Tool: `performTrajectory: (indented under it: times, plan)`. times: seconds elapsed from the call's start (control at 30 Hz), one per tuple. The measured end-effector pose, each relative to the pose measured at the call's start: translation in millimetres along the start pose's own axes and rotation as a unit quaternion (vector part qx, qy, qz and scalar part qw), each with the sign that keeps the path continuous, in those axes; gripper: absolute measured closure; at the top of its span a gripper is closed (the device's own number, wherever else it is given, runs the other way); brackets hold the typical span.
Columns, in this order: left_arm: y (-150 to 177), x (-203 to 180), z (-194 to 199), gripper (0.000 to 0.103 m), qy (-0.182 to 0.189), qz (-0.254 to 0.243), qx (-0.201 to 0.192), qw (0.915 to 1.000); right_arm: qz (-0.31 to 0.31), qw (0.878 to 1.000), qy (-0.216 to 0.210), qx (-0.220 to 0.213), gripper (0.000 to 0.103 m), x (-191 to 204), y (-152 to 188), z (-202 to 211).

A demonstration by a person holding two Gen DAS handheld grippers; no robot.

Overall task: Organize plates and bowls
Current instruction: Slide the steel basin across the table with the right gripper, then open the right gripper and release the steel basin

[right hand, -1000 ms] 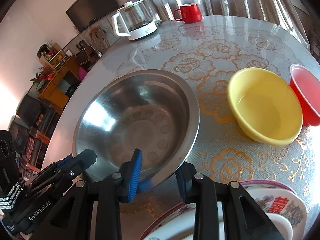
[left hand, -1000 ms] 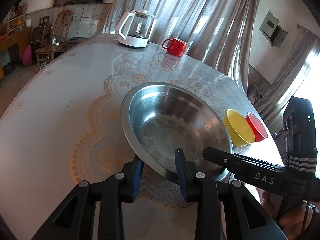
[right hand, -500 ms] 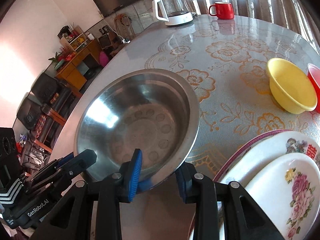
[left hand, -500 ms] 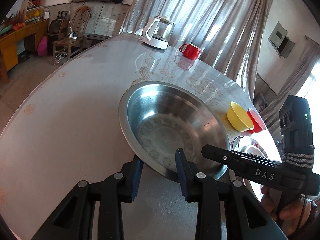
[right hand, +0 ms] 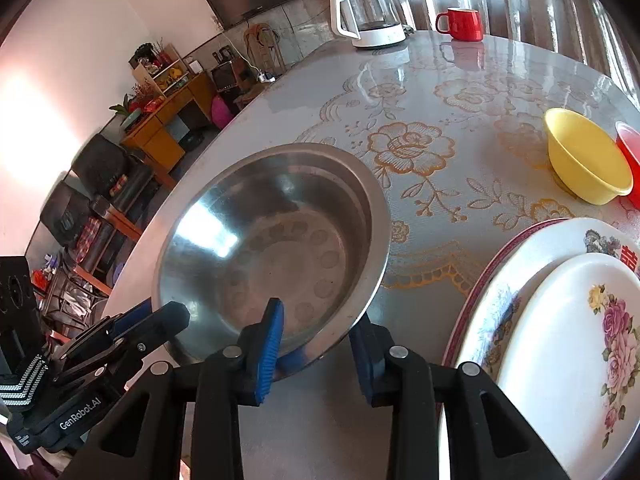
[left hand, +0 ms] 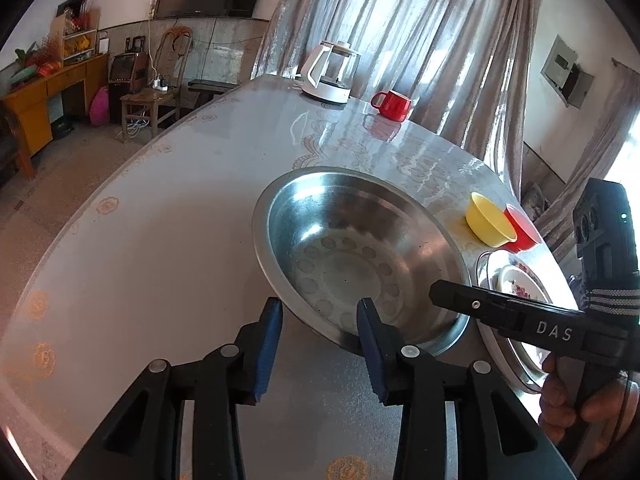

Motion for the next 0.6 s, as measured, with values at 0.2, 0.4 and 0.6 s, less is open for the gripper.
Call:
performTrajectory:
  times: [0.2,0.4,0.6]
  plan:
    - [-9.9,6.6,14.1,0.063,-0.016,0.005,-0.019,0.9997,-0.036,0.999,-0.012,-0.036,0.063,-18.4,-1.8,27.8]
    - [-23.4,-10.2,14.7,0.051,-0.008,-0.005,-0.026,0.9996,-0.081,0.994,-0.017,-0.077,0.062,-52.9,-5.8,59.4]
    - [-27.8,-44.0,1.4,0.051,0.013,-0.036,-0.014,0.9992,-0.146,0.983,-0.008,-0.107,0.058,-100.0,-8.6,82.7]
Point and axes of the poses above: each gripper's, at about its wrist camera, not at the fingertips, and z roughly against the way its jaws point, x to its left, y to its underside, the point moved 2 cm from there along -z, roughly the way its jaws point, and after that the axes turned 5 degrees about -x, right-handed, at the moved point
